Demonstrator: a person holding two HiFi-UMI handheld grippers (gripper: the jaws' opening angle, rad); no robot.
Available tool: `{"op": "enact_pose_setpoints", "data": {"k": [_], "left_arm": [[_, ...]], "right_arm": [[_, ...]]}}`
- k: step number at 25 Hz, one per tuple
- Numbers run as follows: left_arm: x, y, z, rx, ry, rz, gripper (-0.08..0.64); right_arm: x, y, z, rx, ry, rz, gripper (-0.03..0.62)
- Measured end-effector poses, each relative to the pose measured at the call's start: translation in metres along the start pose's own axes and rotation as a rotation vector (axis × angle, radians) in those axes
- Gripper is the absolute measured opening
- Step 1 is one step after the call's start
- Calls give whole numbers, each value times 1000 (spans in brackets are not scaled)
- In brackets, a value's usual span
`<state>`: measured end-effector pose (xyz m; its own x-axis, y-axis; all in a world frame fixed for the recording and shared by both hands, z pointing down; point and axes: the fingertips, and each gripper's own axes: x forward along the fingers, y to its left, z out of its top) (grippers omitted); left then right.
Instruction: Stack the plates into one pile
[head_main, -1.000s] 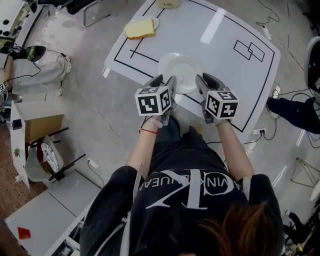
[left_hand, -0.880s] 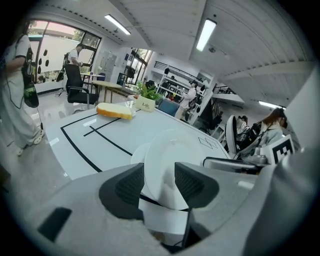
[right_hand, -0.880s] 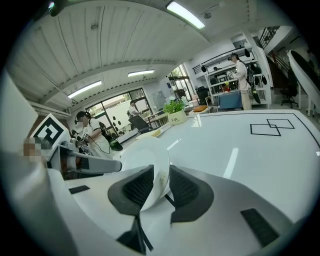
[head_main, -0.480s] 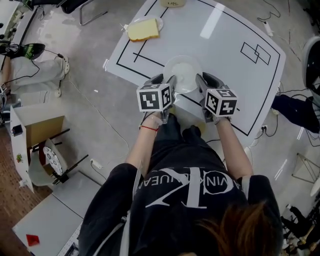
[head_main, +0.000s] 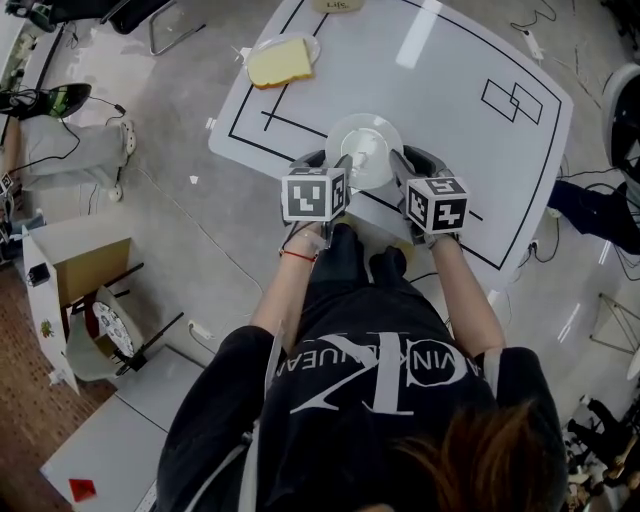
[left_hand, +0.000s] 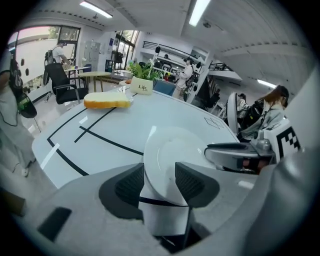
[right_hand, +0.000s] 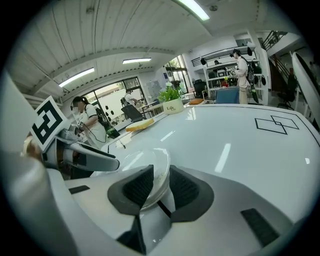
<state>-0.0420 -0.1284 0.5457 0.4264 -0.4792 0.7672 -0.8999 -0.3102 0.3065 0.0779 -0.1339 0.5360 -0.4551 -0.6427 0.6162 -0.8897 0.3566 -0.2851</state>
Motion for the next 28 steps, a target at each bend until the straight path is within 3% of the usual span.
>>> {"op": "enact_pose_setpoints", "data": {"k": [7, 12, 20, 28], "left_arm": [[0, 1, 5, 26, -34, 11, 206], [-7, -1, 18, 72, -102, 8, 199], [-24, -10, 55, 112, -254, -19, 121], [-35, -19, 75, 132, -313, -57, 118]], "right_arm": [[-1, 0, -1, -104, -8, -26, 110], [-11, -5, 5, -91, -54, -33, 110], [-43, -18, 37, -87, -187, -40, 72], [-64, -27, 64, -113, -268, -56, 38]]}}
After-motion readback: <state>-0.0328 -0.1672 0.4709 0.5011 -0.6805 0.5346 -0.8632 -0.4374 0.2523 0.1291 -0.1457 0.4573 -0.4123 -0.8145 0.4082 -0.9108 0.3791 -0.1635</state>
